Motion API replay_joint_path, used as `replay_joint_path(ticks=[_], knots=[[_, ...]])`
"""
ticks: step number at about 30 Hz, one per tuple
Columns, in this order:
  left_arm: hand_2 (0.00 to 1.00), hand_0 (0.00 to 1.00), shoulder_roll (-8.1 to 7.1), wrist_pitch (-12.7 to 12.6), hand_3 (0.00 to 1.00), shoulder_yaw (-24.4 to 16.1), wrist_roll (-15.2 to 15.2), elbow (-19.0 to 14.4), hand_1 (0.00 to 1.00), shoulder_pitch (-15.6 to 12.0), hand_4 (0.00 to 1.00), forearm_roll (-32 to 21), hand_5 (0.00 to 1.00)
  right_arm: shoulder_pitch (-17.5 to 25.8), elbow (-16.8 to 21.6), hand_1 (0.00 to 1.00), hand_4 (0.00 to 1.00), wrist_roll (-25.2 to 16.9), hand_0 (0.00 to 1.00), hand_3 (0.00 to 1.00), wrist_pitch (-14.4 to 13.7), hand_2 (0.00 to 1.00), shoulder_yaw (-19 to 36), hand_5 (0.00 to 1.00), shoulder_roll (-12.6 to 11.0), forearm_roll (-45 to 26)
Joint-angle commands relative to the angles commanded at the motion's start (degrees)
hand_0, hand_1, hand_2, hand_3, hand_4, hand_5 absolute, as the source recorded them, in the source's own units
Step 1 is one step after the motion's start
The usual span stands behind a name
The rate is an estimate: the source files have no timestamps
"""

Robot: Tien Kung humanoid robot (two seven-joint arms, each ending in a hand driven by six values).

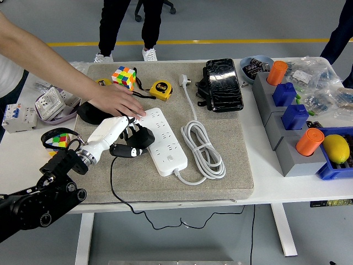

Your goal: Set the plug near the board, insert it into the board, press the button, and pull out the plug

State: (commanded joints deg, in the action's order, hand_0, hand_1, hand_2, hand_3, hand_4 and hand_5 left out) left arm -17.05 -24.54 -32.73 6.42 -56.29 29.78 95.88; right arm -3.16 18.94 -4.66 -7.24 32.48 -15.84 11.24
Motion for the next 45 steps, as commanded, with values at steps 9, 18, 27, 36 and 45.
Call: replay_joint_path(ticks=[9,18,27,36,45], knots=[[0.51,0.344,-0.04,0.35,0.548,-0.29,-0.33,-0.06,0.476,-0.19,0.998,0.72,0.118,0.08,0.02,0.64,0.924,0.0,0.571,0.541,0.02,0.606,-0.08,0.48,0.03,0.03],[0.518,0.376,-0.05,0.28,0.552,-0.59,-0.25,-0.18,0.497,-0.19,0.998,0.82,0.166,0.03,0.08,0.64,0.924,-0.01,0.573,0.54,0.01,0.606,0.05,0.48,0.03,0.13],[0.52,0.387,-0.1,0.2,0.554,-1.13,-0.01,-0.32,0.51,-0.43,0.998,0.49,0.194,0.1,0.11,0.64,0.924,0.0,0.57,0.541,0.0,0.606,0.09,0.481,0.07,0.2],[0.57,0.433,-0.07,0.05,0.604,-2.25,0.98,-0.45,0.593,-0.94,0.998,-0.63,0.265,0.15,0.09,0.639,0.925,-0.01,0.572,0.54,0.0,0.606,-0.01,0.481,0.08,0.15],[0.586,0.457,-0.23,-0.98,0.629,-3.24,2.84,-0.96,0.611,-1.58,0.998,-2.31,0.295,0.12,0.14,0.639,0.926,0.0,0.57,0.541,-0.01,0.606,0.06,0.481,0.04,0.26]])
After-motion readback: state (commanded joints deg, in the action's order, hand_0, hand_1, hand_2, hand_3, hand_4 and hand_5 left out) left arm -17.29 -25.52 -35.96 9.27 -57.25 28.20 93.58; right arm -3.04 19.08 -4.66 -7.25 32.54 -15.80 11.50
